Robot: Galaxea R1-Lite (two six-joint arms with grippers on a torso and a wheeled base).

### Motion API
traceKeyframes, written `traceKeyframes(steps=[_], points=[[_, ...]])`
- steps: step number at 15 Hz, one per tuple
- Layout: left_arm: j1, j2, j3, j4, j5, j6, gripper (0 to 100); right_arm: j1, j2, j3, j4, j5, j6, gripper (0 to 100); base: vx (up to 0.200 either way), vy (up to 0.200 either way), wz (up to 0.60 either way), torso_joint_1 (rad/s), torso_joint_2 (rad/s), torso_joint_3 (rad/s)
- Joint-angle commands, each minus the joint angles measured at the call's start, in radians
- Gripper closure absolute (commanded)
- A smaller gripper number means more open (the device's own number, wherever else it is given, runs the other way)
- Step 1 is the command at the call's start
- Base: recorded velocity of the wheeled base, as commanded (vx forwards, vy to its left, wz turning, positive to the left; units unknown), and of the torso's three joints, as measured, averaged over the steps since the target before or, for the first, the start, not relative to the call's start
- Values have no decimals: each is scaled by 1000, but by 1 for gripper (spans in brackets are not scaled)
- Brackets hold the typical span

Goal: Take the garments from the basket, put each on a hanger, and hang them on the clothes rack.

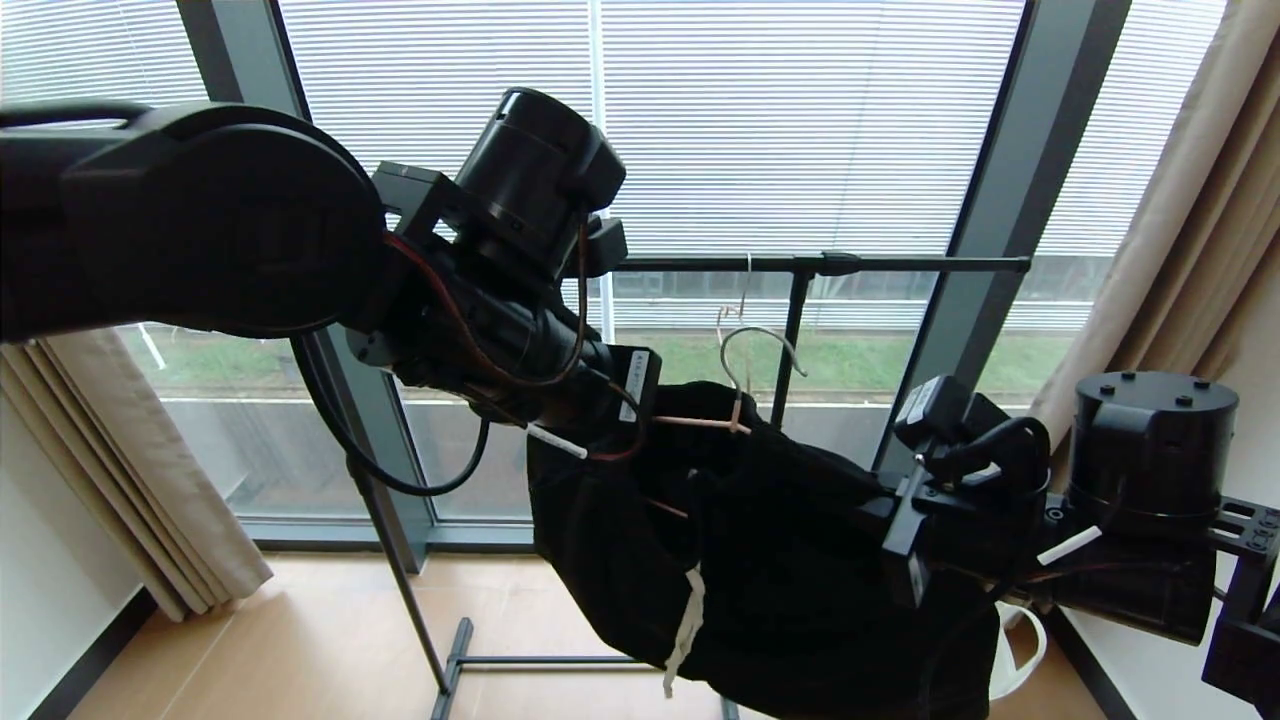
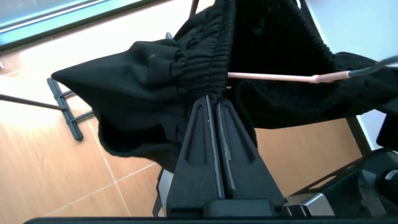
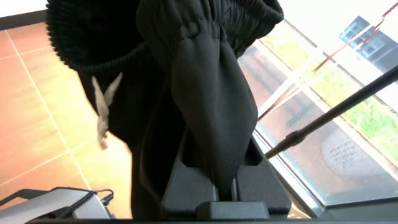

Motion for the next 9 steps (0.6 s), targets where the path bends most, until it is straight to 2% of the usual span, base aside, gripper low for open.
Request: traceKeyframes(steps=[1,5,9], points=[[2,-2,2,0,1,0,100,-5,-3,5,-2,3,0,100,0,0,0,0,0,0],[-29,-20,5,-5,-2,3,100,-3,2,-5,-8,8,56,100,0,0,0,0,0,0],[-55,-51,26,-3,-4,12,100,-2,9,3,-100,34,132,100,0,0,0,0,0,0]])
